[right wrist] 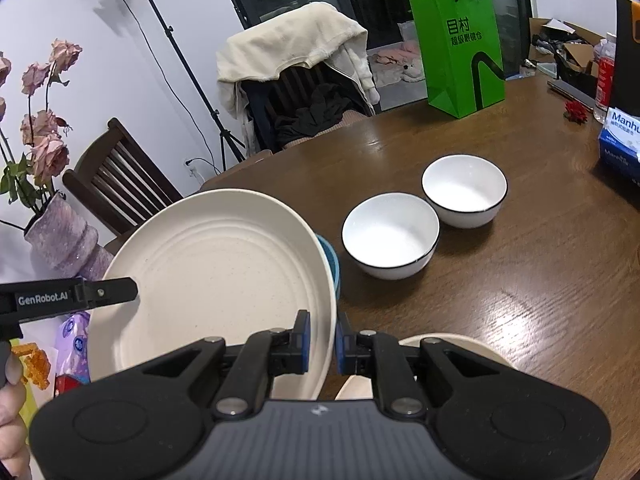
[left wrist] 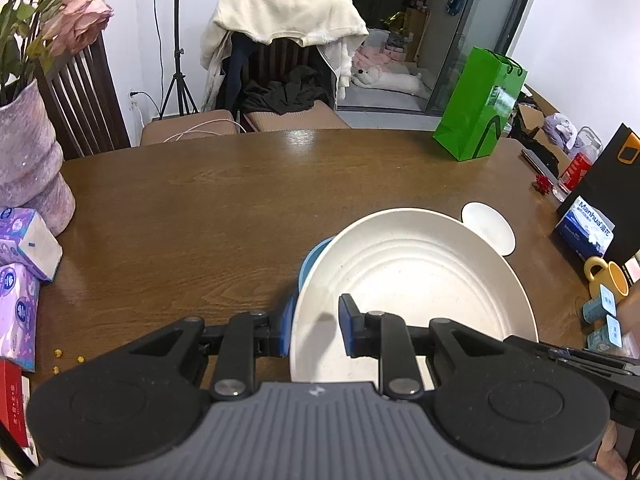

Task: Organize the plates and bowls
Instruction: 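Carry the held beige plate with both grippers toward the stacked plates, then position the beige plate with both grippers over the stacked plates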

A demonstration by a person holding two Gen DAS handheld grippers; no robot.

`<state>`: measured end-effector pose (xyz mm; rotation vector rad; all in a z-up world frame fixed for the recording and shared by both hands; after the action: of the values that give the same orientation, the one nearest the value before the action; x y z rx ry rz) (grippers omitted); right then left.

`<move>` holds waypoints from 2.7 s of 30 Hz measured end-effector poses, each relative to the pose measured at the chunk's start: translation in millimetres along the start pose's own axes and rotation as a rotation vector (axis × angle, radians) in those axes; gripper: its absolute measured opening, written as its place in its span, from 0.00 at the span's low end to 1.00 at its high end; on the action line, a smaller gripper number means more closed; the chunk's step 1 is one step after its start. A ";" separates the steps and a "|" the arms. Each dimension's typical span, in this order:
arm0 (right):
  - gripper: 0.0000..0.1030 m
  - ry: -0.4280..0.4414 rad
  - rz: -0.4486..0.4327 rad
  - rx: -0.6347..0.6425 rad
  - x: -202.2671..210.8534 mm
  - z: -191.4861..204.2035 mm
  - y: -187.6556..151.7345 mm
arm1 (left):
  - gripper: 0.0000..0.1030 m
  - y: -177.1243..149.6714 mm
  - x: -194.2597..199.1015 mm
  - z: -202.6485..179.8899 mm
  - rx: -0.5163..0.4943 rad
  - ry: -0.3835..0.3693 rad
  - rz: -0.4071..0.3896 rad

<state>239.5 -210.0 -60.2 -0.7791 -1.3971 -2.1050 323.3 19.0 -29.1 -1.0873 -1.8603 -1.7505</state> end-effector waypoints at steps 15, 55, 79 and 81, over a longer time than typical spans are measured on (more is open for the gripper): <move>0.12 0.011 0.029 0.037 1.4 3.7 -15.3 | 0.23 -18.1 3.9 5.3 0.048 0.008 0.010; 0.12 0.038 0.079 0.071 17.1 -51.2 -34.2 | 0.23 -58.3 3.4 -38.4 0.096 0.022 0.037; 0.12 0.015 0.117 0.051 13.9 -102.1 -42.6 | 0.23 -78.8 -30.3 -82.0 0.064 0.013 0.107; 0.12 0.011 0.121 0.053 13.7 -106.2 -44.0 | 0.23 -82.1 -33.2 -85.3 0.060 0.010 0.114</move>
<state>180.0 -294.5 -112.5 -0.8094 -1.3591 -1.9700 264.0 -66.6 -94.4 -1.1358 -1.7956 -1.6238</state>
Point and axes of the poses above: each gripper's, at about its wrist camera, not at the fingertips, and x roughly against the way its jaws point, z to its left, y to its top, the point moved 4 cm from there along -x, roughly the way its jaws point, and after that the axes turned 6 degrees about -z, right-handed, at the moved point
